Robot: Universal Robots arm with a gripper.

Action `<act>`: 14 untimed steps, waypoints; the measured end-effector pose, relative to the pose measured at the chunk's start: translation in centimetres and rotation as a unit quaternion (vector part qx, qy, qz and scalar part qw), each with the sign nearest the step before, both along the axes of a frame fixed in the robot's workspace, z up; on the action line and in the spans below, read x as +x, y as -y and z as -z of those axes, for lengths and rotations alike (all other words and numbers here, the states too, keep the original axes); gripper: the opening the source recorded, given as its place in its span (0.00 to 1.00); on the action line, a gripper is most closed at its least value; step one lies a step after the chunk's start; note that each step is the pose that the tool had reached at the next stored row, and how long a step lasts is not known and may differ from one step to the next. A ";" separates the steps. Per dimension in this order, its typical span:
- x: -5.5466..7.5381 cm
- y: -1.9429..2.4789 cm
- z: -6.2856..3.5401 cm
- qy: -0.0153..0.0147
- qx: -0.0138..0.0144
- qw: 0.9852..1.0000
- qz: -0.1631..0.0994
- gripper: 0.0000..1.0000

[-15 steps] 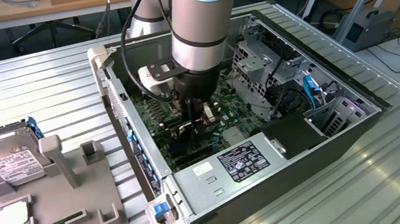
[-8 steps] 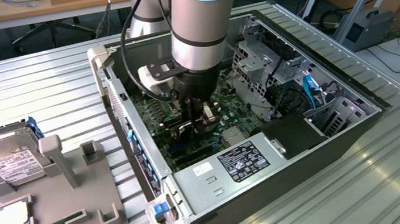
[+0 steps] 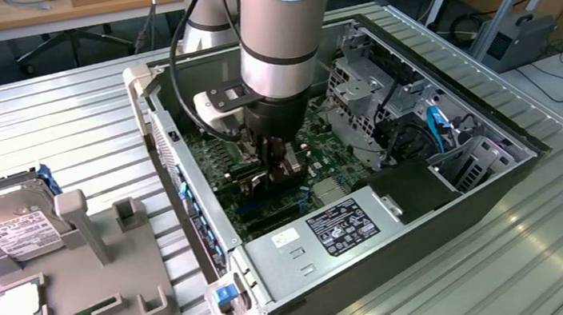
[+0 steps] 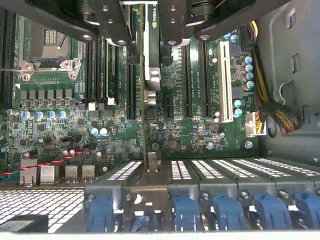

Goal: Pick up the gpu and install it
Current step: 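Insert the gpu into the slot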

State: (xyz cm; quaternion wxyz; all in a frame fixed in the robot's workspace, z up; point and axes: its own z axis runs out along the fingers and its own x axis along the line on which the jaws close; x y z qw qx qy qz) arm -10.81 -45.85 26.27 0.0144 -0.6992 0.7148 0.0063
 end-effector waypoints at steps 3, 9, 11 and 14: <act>-0.2 -0.02 0.12 0.000 0.000 1.000 0.000 0.27; -0.2 -0.02 0.24 0.000 0.000 1.000 0.000 0.27; -0.2 -0.02 0.26 0.000 0.000 1.000 0.000 0.27; -0.3 -0.08 0.25 0.000 0.000 1.000 0.000 0.27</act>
